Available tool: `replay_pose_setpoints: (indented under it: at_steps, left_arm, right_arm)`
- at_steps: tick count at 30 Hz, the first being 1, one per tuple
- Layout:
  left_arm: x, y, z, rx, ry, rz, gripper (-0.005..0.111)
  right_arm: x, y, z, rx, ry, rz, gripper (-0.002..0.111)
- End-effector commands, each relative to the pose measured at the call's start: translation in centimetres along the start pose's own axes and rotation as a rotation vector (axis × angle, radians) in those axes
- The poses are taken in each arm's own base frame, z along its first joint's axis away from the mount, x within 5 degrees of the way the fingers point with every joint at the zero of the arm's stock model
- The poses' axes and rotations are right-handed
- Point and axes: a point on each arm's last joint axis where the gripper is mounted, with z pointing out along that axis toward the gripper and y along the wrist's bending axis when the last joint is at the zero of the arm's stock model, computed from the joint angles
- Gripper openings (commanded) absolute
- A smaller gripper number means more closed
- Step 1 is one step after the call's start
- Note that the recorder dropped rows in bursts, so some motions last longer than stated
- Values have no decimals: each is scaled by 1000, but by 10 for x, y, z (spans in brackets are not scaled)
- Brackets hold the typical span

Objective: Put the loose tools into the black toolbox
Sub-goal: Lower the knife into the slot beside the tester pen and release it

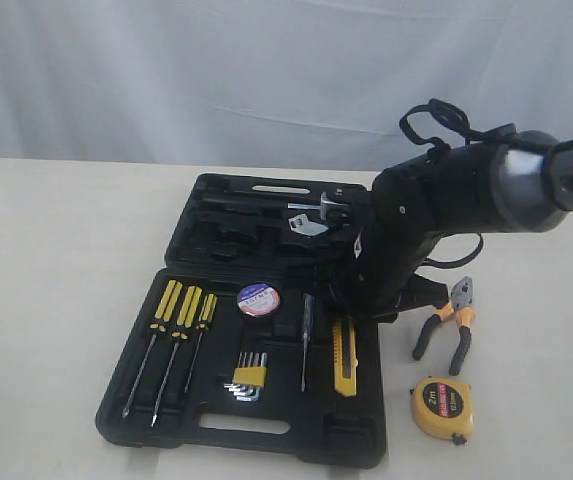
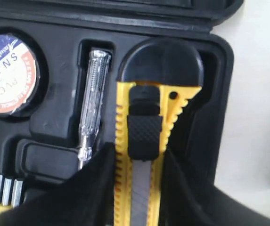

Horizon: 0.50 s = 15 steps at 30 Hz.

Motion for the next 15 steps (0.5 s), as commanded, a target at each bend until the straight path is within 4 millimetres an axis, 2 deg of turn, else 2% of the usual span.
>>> replay_pose_setpoints:
  at_steps: [1,5,11,15]
  left_arm:
    - [0,0,0,5,-4,-5,0]
    - [0,0,0,5,-4,-5,0]
    - [0,0,0,5,-4,-5,0]
    - [0,0,0,5,-4,-5,0]
  right_arm:
    - [-1,1,1,-2,-4,-2,0]
    - [1,1,2,3,4,16,0]
    - [5,-3,21,40,41,1,0]
    - [4,-7,23,88,26,8,0]
